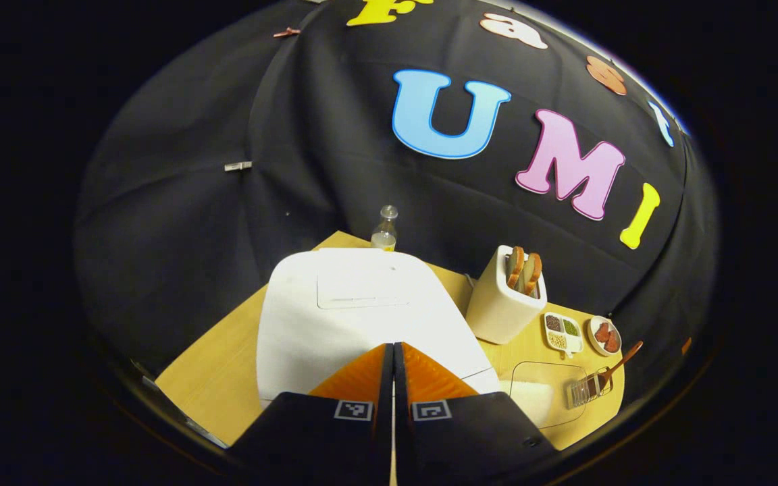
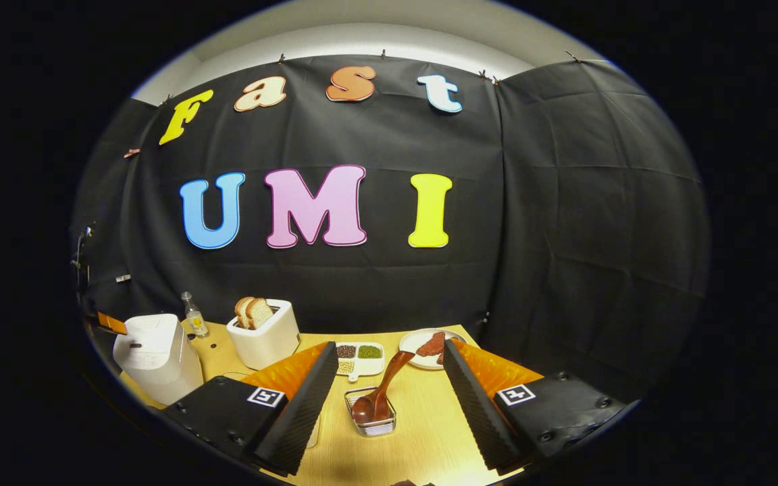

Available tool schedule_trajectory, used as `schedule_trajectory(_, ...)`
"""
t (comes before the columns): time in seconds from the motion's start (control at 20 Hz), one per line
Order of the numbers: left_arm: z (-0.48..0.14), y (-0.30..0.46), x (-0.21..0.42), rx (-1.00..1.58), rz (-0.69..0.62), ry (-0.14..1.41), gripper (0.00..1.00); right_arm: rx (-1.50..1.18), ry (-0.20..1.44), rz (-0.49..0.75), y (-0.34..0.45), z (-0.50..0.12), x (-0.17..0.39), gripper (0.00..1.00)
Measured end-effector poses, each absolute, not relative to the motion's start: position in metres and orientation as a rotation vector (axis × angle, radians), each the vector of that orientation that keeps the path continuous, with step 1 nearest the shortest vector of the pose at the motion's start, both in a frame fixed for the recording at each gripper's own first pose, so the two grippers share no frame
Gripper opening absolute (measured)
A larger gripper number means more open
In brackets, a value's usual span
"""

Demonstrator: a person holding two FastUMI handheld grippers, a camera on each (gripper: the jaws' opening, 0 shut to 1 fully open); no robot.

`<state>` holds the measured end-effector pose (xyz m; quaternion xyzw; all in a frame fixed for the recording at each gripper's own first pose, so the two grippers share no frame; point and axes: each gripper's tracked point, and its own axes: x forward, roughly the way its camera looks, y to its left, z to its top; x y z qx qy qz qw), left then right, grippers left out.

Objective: Close the left gripper, press the button to open the rice cooker; take a wooden spoon from the chopstick holder with the right hand, scoop a spoonful of rice and pour it into the rice cooker, then put the wooden spoon back into the chopstick holder.

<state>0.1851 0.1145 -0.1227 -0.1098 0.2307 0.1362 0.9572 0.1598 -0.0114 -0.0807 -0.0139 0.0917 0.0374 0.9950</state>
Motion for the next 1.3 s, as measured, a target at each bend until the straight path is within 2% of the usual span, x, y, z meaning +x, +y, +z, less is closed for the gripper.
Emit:
schedule_trajectory(0.35, -0.145, 0.110, 0.189, -0.222, 0.257, 0.499, 0.07, -0.056, 0.188, 0.053, -0.017, -0.085, 0.156, 0.98)
schedule_trajectory(0.45, -0.147, 0.111, 0.189, -0.220, 0.264, 0.498, 0.10, -0.049, 0.188, 0.054, -0.017, -0.084, 0.156, 0.98)
schedule_trajectory(0.75, -0.149, 0.111, 0.189, -0.234, 0.274, 0.483, 0.08, -0.038, 0.202, 0.053, -0.018, -0.091, 0.151, 0.98)
schedule_trajectory(1.05, -0.084, 0.111, 0.180, -0.170, 0.301, 0.311, 0.08, -0.059, 0.196, 0.079, -0.016, -0.090, 0.144, 0.98)
schedule_trajectory(1.2, -0.053, 0.106, 0.168, -0.094, 0.304, 0.258, 0.09, -0.031, 0.210, 0.093, -0.016, -0.092, 0.146, 0.98)
schedule_trajectory(1.3, -0.051, 0.094, 0.157, -0.089, 0.283, 0.274, 0.09, -0.026, 0.218, 0.096, -0.018, -0.095, 0.148, 0.98)
